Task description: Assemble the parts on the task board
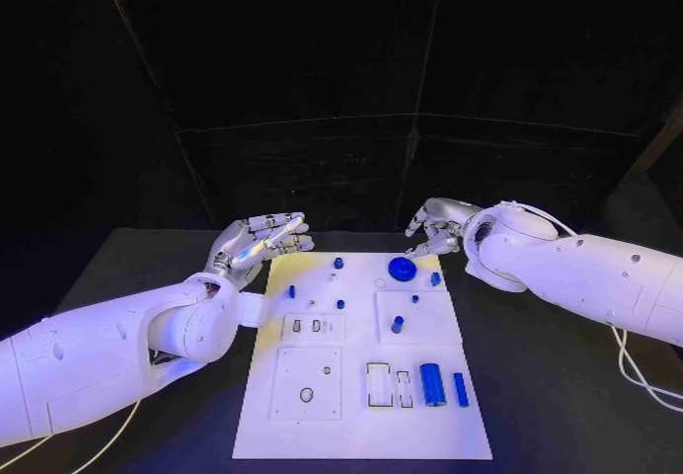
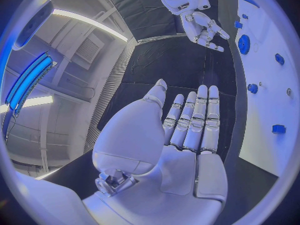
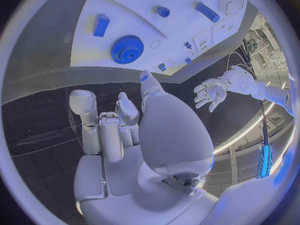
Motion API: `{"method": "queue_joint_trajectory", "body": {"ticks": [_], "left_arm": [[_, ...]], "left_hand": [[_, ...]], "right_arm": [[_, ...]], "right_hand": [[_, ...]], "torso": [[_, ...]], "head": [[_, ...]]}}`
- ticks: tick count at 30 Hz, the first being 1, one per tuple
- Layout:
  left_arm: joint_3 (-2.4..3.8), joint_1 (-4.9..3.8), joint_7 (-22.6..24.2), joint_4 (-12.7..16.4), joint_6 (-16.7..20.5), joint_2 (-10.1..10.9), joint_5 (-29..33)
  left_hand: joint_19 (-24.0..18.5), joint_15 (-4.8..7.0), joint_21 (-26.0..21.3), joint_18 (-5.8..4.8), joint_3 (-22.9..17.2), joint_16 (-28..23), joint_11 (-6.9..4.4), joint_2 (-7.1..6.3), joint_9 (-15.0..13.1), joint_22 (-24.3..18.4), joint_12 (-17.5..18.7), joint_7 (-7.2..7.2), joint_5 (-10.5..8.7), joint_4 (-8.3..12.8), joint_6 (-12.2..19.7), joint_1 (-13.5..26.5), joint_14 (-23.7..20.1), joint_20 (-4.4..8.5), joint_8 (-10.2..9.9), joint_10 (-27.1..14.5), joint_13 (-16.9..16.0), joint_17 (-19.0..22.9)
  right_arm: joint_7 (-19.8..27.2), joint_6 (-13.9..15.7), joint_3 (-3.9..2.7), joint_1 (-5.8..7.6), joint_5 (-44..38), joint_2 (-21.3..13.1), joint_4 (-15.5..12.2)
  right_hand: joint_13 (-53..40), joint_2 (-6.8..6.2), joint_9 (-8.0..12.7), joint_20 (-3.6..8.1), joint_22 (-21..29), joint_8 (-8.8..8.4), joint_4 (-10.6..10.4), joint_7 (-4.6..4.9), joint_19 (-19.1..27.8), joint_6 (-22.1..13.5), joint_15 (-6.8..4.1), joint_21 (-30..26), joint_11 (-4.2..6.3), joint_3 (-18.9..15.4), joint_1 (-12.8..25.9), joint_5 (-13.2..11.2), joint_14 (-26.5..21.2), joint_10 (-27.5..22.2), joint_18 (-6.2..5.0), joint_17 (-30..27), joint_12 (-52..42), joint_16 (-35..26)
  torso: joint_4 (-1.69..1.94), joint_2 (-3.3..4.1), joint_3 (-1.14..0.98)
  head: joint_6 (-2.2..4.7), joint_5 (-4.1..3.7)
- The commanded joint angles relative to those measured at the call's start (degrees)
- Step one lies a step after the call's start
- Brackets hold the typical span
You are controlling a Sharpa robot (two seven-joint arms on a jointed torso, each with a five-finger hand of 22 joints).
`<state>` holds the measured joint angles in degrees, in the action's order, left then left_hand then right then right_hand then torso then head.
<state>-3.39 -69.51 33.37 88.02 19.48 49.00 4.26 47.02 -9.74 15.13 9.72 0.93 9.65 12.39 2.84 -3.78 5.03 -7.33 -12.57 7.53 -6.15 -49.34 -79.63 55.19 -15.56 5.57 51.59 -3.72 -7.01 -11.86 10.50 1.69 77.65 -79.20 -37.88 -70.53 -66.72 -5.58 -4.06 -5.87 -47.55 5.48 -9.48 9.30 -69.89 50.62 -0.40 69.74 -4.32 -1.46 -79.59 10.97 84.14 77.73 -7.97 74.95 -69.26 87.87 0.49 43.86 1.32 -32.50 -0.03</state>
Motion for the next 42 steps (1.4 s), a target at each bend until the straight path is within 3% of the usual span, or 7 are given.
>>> {"method": "queue_joint_trajectory", "body": {"ticks": [1, 5, 8, 13, 24, 42], "left_arm": [[0.05, -0.09, 0.5, -0.1, -0.4, -0.1, 0.0], [0.05, -0.08, 0.5, -0.1, -0.4, -0.2, 0.0], [0.05, -0.08, 0.5, 0.0, -0.5, -0.2, 0.0], [0.05, -0.08, 0.5, 0.2, -0.5, -0.3, 0.0], [0.05, -0.07, 0.6, -0.1, -0.4, -0.4, 0.0], [0.05, -0.07, 0.5, -0.4, -0.5, -0.6, 0.0]], "left_hand": [[0.2, -0.05, -0.2, 0.61, 0.1, -0.3, 0.02, 0.56, 0.1, 0.0, 0.2, -2.86, -0.05, 0.3, 0.4, -0.2, -0.2, -0.25, -0.3, -0.2, 0.1, 0.0], [0.2, -0.05, -0.2, 0.61, 0.1, -0.3, 0.02, 0.56, 0.1, 0.0, 0.2, -2.86, -0.05, 0.3, 0.4, -0.2, -0.2, -0.25, -0.3, -0.2, 0.1, 0.0], [0.2, -0.04, -0.2, 0.61, 0.1, -0.3, 0.01, 0.55, 0.1, -0.1, 0.2, -2.86, -0.05, 0.4, 0.4, -0.2, -0.2, -0.25, -0.3, -0.2, 0.1, 0.0], [0.2, -0.04, -0.2, 0.62, 0.1, -0.3, 0.01, 0.55, 0.1, -0.1, 0.2, -2.86, -0.05, 0.4, 0.4, -0.2, -0.2, -0.25, -0.3, -0.2, 0.1, 0.0], [0.2, -0.04, -0.2, 0.62, 0.1, -0.3, 0.01, 0.55, 0.1, -0.1, 0.2, -2.86, -0.05, 0.4, 0.4, -0.2, -0.2, -0.25, -0.3, -0.2, 0.1, 0.0], [0.2, -0.04, -0.2, 0.62, 0.1, -0.3, 0.01, 0.55, 0.1, -0.1, 0.2, -2.86, -0.05, 0.4, 0.4, -0.2, -0.2, -0.25, -0.3, -0.2, 0.1, 0.0]], "right_arm": [[-0.8, -3.3, -0.02, 0.03, 0.8, 0.6, 0.7], [-0.5, -3.8, 0.01, -0.32, 0.3, 1.4, 1.6], [-0.3, -3.9, 0.03, -0.57, -0.6, 1.8, 1.8], [-0.5, -4.6, 0.06, -0.95, -2.1, 2.4, 1.9], [-0.5, -6.1, 0.14, -1.77, -3.7, 3.2, 2.4], [-0.9, -6.8, 0.17, -1.95, -4.5, 3.7, 3.7]], "right_hand": [[-1.6, 0.27, 0.0, -0.21, -0.3, 0.33, -0.5, 0.24, -0.4, -0.4, 0.47, 0.5, -0.17, -0.1, -0.7, 1.1, 4.8, -0.1, 0.52, 9.9, -1.4, 0.4], [-2.3, 0.58, -0.1, -0.3, -0.7, 0.49, -0.4, 0.33, -0.5, -0.5, 0.56, 0.7, -0.2, -0.2, -1.3, 2.1, 4.8, -0.4, 0.56, 10.1, -1.9, 0.5], [-3.3, 0.87, -0.1, -0.33, -0.8, 0.72, -0.4, 0.3, -0.5, -0.2, 0.57, 0.8, -0.18, -0.2, -1.5, 2.3, 4.9, 0.0, 0.56, 10.4, -2.8, 0.6], [-5.9, 1.31, -0.2, -0.32, -1.3, 1.15, -0.2, 0.22, -0.7, 0.2, 0.55, 1.2, -0.13, -0.3, -1.9, 2.4, 5.0, 1.4, 0.63, 11.1, -5.2, 0.8], [-8.4, 1.57, -0.2, -0.34, -1.8, 1.45, 0.0, 0.21, -0.8, 0.4, 0.56, 1.5, -0.15, -0.5, -2.1, 2.3, 5.1, 2.7, 0.7, 11.5, -7.5, 1.0], [-9.1, 2.26, -0.1, -0.37, -2.2, 1.6, 0.5, 0.26, -1.0, 0.3, 0.61, 1.8, -0.19, -0.3, -2.8, 2.2, 5.2, 2.7, 0.78, 11.9, -8.0, 1.1]], "torso": [[0.07, 0.0, 0.05], [0.18, 0.03, 0.11], [0.08, -0.04, 0.1], [0.12, -0.03, 0.17], [0.05, -0.03, 0.09], [0.09, -0.02, 0.07]], "head": [[-0.08, -0.02], [-0.12, -0.09], [-0.22, 0.32], [-0.15, 0.01], [-0.34, 0.03], [-0.78, 0.01]]}}
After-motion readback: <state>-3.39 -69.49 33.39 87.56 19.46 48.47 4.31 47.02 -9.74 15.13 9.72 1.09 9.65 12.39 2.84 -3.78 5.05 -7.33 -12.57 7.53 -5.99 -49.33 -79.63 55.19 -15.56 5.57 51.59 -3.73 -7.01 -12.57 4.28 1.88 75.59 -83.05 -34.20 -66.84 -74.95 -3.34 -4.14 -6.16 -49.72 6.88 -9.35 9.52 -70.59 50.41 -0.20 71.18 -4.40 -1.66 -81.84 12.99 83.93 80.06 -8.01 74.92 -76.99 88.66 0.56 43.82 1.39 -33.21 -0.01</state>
